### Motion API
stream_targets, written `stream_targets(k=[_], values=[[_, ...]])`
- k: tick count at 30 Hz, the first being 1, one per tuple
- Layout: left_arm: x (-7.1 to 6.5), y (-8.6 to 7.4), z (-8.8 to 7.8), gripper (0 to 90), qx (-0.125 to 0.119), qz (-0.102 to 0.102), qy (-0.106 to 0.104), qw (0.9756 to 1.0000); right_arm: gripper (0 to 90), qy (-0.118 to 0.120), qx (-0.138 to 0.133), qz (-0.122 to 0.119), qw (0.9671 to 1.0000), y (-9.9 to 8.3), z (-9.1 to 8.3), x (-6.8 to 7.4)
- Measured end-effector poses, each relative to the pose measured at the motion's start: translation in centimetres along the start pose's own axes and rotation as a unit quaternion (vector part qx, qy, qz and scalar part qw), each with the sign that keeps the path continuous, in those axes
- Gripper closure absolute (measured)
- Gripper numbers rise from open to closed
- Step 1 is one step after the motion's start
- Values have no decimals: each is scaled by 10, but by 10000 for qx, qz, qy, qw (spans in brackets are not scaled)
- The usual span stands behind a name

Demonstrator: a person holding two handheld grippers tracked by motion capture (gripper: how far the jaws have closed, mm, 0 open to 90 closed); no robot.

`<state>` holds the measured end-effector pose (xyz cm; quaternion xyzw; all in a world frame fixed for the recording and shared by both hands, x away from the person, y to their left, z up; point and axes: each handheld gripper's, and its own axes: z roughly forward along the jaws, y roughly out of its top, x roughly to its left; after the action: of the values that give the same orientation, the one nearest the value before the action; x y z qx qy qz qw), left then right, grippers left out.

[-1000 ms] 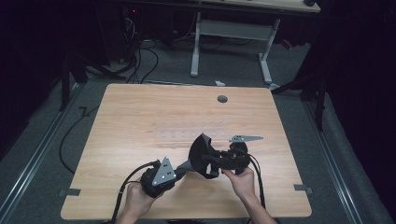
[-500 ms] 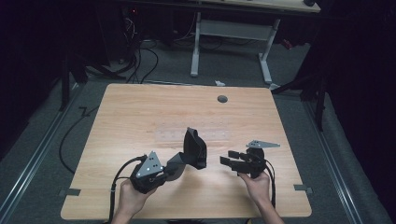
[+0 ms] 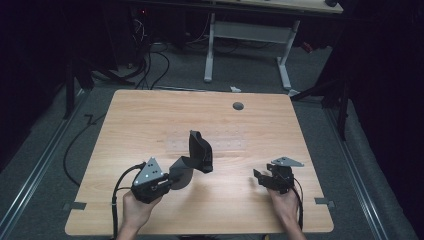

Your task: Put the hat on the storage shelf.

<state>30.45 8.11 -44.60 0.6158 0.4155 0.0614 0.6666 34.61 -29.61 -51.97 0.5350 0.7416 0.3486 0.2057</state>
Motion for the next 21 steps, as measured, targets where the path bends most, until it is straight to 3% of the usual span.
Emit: stream_targets(k=[10, 18, 21], values=[[8, 11, -1, 868, -244, -140, 123, 9995, 345, -455, 176, -40, 9988, -8, 4, -6], [13, 20, -1, 868, -467, -198, 196, 9985, 342, -543, 92, -80, 9985, -10, 5, -7], [13, 25, -5, 868, -573, -54, 303, 9979, 342, -541, 95, -70, 9985, -10, 5, -7]])
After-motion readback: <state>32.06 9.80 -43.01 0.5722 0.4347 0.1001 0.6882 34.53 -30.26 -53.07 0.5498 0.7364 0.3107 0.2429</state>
